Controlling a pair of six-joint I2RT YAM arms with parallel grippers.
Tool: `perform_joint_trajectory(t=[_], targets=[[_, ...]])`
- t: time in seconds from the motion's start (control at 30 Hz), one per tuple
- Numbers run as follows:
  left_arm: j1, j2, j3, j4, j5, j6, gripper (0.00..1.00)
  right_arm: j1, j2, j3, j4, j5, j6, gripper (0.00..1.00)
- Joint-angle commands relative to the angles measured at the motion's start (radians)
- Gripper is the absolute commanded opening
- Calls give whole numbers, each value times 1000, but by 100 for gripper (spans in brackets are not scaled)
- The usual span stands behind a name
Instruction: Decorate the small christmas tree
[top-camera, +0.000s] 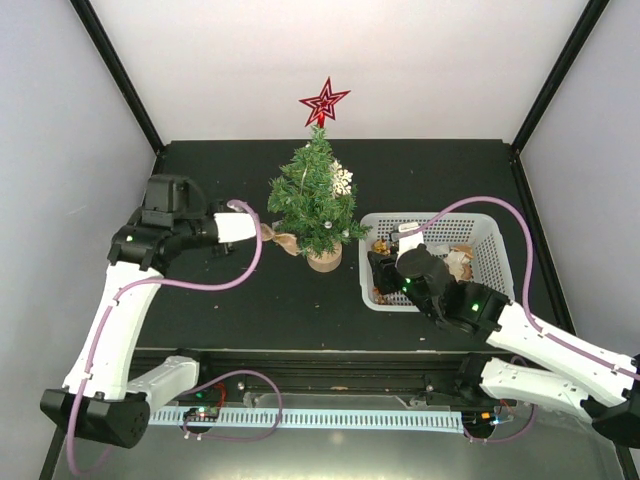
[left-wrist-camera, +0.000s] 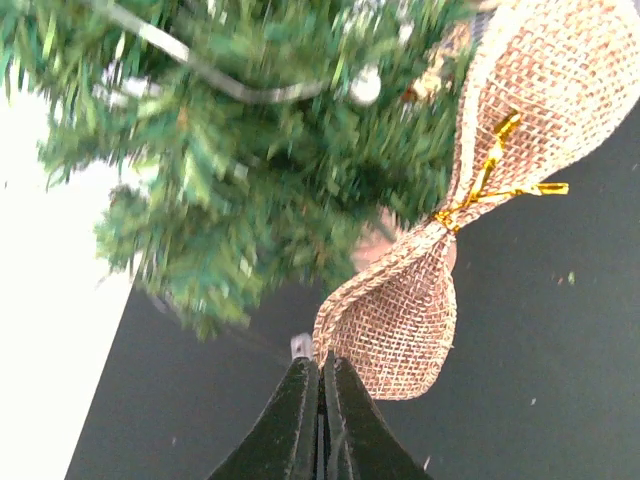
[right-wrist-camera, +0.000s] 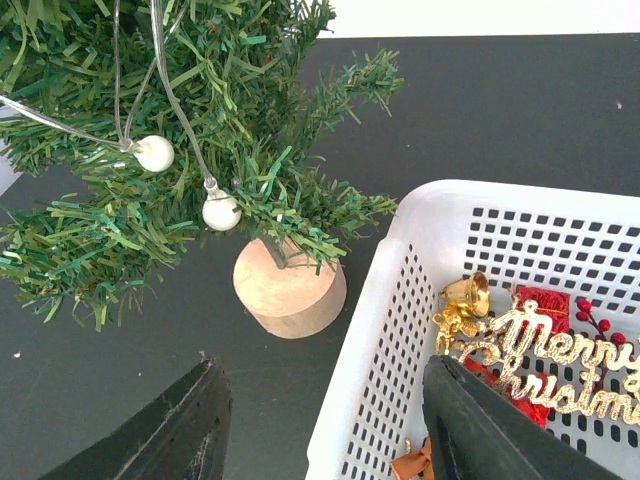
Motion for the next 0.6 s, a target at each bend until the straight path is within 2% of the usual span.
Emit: perform_joint_trajectory(t=[0.0,0.17,0.57], targets=[[-149,12,48,74,-58,-238,2,-5,7,-4,39,-9,8,54],[-307,36,42,122,-238,-346,2,-5,2,-12,38,-5,8,54],[-478,107,13,293,-482,-543,2,-14,-25,-38,49,-14,14,53]])
